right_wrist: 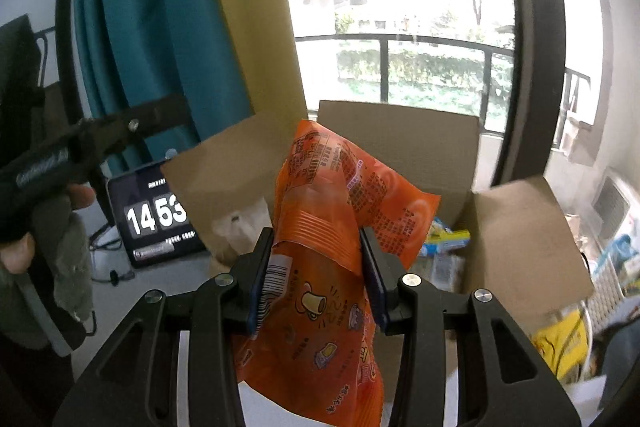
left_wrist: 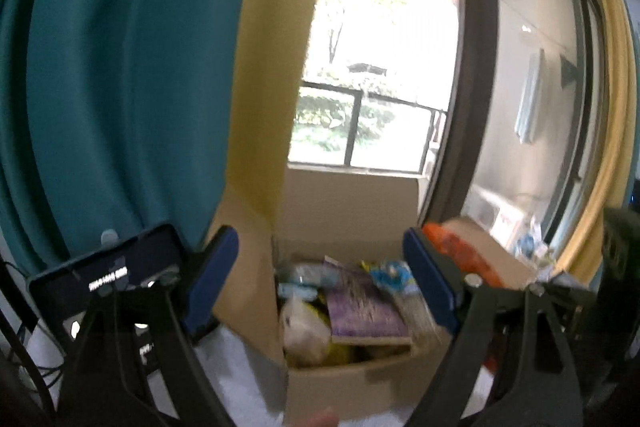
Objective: Organize snacks
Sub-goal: 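Lift the orange bag with the right tool and carry it to the box, then lower the orange bag into the box and open the right tool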
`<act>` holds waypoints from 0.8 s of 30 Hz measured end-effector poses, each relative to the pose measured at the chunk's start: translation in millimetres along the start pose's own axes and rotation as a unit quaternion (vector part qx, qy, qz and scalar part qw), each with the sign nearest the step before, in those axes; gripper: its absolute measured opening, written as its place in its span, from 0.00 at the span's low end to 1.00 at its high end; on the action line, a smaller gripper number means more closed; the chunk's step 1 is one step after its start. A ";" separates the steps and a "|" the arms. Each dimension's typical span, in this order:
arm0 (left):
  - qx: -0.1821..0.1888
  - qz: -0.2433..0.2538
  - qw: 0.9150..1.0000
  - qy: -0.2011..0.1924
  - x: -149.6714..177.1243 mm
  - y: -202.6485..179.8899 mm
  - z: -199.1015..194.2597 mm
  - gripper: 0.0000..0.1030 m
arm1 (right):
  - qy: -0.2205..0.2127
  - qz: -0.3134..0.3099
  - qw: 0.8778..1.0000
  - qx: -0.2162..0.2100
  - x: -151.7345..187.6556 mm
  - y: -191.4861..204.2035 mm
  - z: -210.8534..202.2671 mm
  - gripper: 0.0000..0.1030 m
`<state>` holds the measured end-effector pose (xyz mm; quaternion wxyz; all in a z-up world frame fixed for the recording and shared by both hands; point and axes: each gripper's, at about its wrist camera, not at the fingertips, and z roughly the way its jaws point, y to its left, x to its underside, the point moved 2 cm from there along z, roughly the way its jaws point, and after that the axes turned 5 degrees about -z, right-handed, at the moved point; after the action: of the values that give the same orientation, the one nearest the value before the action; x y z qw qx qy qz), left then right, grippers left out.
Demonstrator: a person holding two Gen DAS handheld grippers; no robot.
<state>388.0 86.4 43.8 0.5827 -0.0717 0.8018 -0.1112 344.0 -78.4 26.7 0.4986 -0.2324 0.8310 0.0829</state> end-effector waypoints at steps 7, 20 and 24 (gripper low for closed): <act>-0.014 -0.010 1.000 0.013 -13.1 21.7 43.5 0.83 | 0.002 0.014 1.000 -0.022 -25.7 -7.7 41.7 0.43; -0.040 -0.013 0.998 0.045 -2.5 44.5 75.2 0.83 | 0.085 0.052 0.993 -0.058 -29.7 -35.4 158.5 0.43; -0.039 -0.003 0.997 0.064 6.9 39.4 87.4 0.83 | 0.146 0.107 0.983 -0.035 -22.1 -58.8 183.0 0.43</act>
<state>469.5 114.4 1.3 0.5267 -0.0895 0.8409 -0.0864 524.9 -55.7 -38.1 0.3520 -0.1691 0.9114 0.1298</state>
